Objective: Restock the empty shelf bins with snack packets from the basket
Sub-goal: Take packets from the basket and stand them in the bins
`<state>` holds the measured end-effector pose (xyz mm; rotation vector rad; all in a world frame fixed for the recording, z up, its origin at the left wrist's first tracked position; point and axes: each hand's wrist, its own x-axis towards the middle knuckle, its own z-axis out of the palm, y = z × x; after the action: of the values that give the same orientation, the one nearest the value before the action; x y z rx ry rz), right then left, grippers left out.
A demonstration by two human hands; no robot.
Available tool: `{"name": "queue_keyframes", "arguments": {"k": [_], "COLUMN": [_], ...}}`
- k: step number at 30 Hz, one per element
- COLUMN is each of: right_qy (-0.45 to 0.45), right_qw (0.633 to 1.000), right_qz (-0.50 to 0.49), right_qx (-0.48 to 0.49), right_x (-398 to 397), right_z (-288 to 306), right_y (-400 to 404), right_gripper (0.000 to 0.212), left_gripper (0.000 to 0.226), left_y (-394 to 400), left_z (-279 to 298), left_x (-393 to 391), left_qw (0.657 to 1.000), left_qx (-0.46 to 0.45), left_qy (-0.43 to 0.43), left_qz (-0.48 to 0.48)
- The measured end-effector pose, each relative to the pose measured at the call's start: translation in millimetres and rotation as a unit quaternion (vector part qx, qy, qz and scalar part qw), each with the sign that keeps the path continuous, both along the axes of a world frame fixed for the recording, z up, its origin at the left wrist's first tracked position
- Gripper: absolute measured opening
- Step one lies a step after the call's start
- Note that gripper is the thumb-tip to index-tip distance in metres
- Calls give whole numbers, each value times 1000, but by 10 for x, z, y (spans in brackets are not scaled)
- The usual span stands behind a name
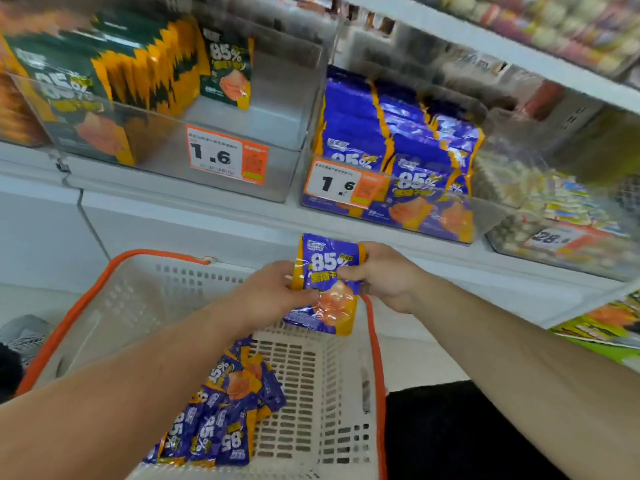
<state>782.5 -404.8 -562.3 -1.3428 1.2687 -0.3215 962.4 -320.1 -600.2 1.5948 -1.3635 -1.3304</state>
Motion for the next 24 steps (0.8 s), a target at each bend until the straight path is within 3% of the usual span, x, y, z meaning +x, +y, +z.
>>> {"name": "queue_keyframes", "arguments": {"k": [2, 4, 7, 9, 13, 15, 17, 19, 21, 24], "right_qy": [44, 125, 291, 352, 372, 357, 352, 362, 393, 451], "right_qw": [997, 976, 883, 844, 807, 798, 774, 737, 716, 707], "right_qz": [-4, -8, 33, 56, 40, -4, -55, -81, -68, -9], "right_qx": [-56, -177, -366, -402, -458, -485, -524, -565, -573, -544], "right_x": [-174, -341, -579, -694, -920, -1061, -1201, -1296, -1332, -1297], "right_z": [249, 503, 929, 1185, 1520, 1701, 1897, 2038, 2069, 1972], "right_y": [-8, -30, -29, 4, -40, -142, -257, -366, -502, -730], "right_gripper": [25, 29, 47, 48, 26, 26, 26, 25, 25, 33], "left_gripper": [16, 16, 16, 17, 13, 12, 16, 41, 67, 89], "left_y": [-76, -176, -355, -514, -790, -900, -1001, -1138, -1258, -1370], "left_z": [129, 255, 475, 639, 1063, 1291, 1488, 1606, 1632, 1535], "left_x": [-161, -322, -587, -758, -1125, -1248, -1289, -1260, -1183, -1068], "left_qw": [999, 997, 990, 981, 959, 940, 909, 854, 814, 788], "left_qx": [-30, -72, -138, -185, -263, -314, -369, -408, -370, -265], "left_qy": [16, 0, -28, -54, -95, -131, -193, -323, -447, -552], "left_qz": [23, 36, -11, -36, -39, -15, 6, 6, -20, -65]}}
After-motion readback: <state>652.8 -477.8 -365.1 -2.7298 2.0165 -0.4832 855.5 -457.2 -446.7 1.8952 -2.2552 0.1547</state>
